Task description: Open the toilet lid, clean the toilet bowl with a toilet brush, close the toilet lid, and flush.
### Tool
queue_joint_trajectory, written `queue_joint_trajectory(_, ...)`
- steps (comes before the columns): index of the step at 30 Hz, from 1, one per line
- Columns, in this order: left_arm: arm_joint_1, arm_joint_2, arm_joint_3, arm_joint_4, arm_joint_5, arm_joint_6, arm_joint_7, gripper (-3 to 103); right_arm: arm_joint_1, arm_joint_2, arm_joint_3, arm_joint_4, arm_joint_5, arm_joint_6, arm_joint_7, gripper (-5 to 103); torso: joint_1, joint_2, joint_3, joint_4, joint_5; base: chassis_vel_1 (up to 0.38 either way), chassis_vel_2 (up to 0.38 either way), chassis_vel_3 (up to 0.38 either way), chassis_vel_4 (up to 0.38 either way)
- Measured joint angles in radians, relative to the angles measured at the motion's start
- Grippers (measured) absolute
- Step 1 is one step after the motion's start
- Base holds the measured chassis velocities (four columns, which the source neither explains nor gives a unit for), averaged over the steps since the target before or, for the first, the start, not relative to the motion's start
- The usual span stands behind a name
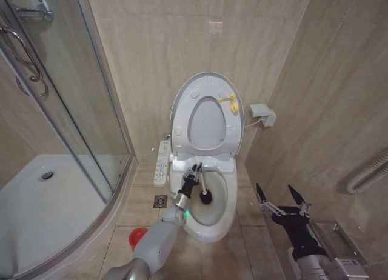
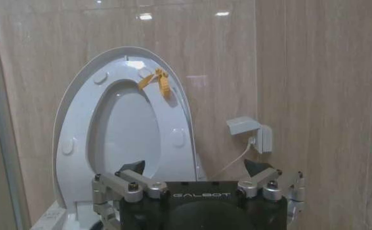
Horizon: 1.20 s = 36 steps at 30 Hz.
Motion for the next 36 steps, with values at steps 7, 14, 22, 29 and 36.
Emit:
queue_joint_trajectory(7,0.013,0.0,0.001,-0.018,-0.092,0.03,0.014,19,0.0,0.0,0.0,0.0,0.0,0.0,0.0,100,0.0,0.0,0.0,0.0003,0.0,0.0,0.0,0.0,0.0)
queue_joint_trajectory(14,0.027,0.0,-0.004,0.011,0.155,0.014,-0.004,19,0.0,0.0,0.0,0.0,0.0,0.0,0.0,100,0.0,0.0,0.0,0.0003,0.0,0.0,0.0,0.0,0.0)
queue_joint_trajectory(22,-0.013,0.0,-0.007,0.065,0.369,-0.029,-0.04,19,0.0,0.0,0.0,0.0,0.0,0.0,0.0,100,0.0,0.0,0.0,0.0002,0.0,0.0,0.0,0.0,0.0)
queue_joint_trajectory(29,-0.027,0.0,0.006,0.053,0.211,-0.003,-0.043,19,0.0,0.0,0.0,0.0,0.0,0.0,0.0,100,0.0,0.0,0.0,0.0002,0.0001,0.0,0.0,0.0,0.0)
queue_joint_trajectory(36,-0.027,0.0,0.022,-0.003,-0.101,0.04,-0.043,19,0.0,0.0,0.0,0.0,0.0,0.0,0.0,100,0.0,0.0,0.0,0.0002,0.0001,0.0,0.0,0.0,0.0)
